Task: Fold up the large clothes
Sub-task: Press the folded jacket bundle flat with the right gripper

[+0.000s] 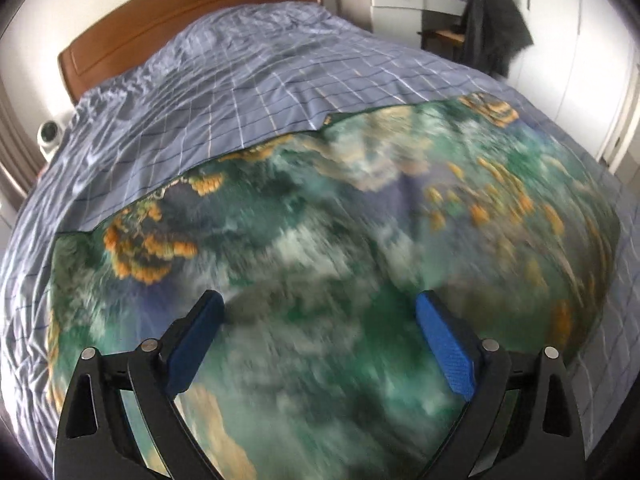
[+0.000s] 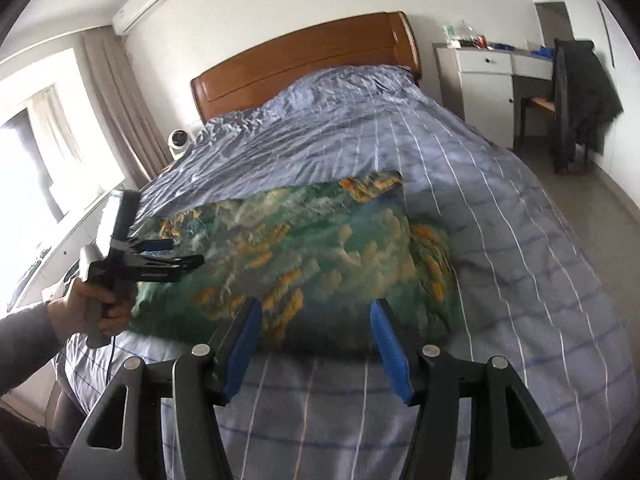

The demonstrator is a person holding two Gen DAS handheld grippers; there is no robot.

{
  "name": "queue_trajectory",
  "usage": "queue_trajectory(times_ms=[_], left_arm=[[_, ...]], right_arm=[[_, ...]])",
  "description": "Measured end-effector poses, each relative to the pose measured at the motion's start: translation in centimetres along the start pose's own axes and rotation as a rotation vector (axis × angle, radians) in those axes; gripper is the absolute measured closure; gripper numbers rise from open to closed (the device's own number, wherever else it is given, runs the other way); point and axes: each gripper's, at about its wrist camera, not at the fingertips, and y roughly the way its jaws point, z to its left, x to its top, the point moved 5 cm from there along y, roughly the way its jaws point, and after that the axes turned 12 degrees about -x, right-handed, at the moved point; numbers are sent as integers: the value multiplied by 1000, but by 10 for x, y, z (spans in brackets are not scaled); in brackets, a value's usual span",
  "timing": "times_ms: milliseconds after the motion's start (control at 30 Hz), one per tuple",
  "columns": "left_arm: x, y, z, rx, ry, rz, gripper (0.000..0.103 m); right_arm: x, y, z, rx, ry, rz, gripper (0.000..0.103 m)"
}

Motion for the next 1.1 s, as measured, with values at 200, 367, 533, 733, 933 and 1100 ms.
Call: queue_trajectory(times_ms=[200,367,533,733,933,1100], left_arm=[[-29,-18,-18,-25,-12,-1,6],[-47,-37,-40,-94,9,-2,6],[-47,-55,-52,-128,-4,-23,6],[-27,-73,-50,-129,-31,-52,6],[19,-88,-56,-191,-16,-63,6],[86,-97,-87,-318,43,-41,6]], right_arm=[[-23,6,-23,-26,124,66,45],[-38,26,-57,-88,262,148,37],[-36,67,-90,-13,514,219,16],[-27,122,-86,55,625,263,15],[-21,114,-79,57,650,182,60],[17,58,-38,43,424,-9,68]])
